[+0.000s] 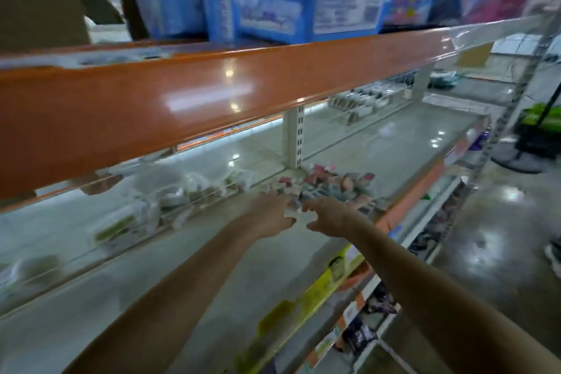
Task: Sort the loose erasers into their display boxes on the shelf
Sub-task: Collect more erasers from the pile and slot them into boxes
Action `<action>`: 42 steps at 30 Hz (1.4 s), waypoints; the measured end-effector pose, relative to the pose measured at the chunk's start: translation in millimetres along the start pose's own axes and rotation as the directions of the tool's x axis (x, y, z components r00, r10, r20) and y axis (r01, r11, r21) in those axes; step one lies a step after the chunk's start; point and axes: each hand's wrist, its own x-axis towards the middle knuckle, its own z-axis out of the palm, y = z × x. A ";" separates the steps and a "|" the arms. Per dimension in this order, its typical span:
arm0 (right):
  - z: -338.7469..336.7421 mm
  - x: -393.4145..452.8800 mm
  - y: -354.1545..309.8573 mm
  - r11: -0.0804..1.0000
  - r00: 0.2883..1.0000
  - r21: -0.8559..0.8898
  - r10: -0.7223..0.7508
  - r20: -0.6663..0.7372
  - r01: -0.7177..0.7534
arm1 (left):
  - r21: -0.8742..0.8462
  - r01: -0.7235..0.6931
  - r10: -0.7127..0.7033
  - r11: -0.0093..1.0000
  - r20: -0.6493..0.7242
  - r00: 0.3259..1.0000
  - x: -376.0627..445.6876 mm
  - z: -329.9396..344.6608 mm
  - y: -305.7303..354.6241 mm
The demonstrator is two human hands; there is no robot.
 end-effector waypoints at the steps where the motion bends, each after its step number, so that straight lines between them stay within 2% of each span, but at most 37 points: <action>1: -2.8 3.2 14.2 1.000 1.000 -0.003 0.007 -0.003 -0.007 | -0.011 -0.012 0.012 1.000 -0.001 1.000 12.6 5.6 7.1; 5: -12.4 22.5 75.0 1.000 1.000 -0.023 0.009 -0.024 -0.010 | 0.034 -0.006 0.007 0.999 -0.017 1.000 65.0 26.9 35.8; 8: -21.5 28.7 102.8 0.999 0.997 0.042 0.030 -0.065 -0.027 | 0.076 0.032 -0.029 0.997 -0.039 0.999 96.3 40.5 45.2; 11: -22.4 32.0 124.5 0.996 0.986 0.089 -0.016 -0.166 0.031 | 0.123 0.099 -0.095 0.987 -0.044 0.995 117.0 50.2 47.8; 15: -12.2 40.0 145.4 0.984 0.977 0.154 -0.058 -0.204 0.090 | 0.123 0.196 -0.189 0.973 -0.066 0.980 135.9 60.0 44.4; 18: -4.8 44.0 151.9 0.982 0.979 0.178 -0.028 -0.201 0.065 | 0.127 0.229 -0.220 0.965 -0.087 0.972 140.9 64.6 41.9; 25: 14.5 49.1 151.7 0.973 0.942 0.232 0.093 -0.322 -0.017 | 0.117 0.239 -0.232 0.964 -0.063 0.971 137.8 67.8 31.4; 33: 23.9 55.3 150.6 0.976 0.896 0.194 0.170 -0.411 -0.096 | 0.114 0.259 -0.244 0.959 -0.132 0.961 130.9 67.6 33.3; 37: 25.2 54.1 153.7 0.963 0.892 0.258 0.184 -0.413 -0.079 | 0.173 0.252 -0.229 0.952 -0.141 0.963 131.4 71.2 35.2; 42: 17.6 42.9 157.7 0.919 0.909 0.394 0.157 -0.386 0.009 | 0.161 0.223 -0.188 0.962 -0.207 0.960 124.2 71.9 38.2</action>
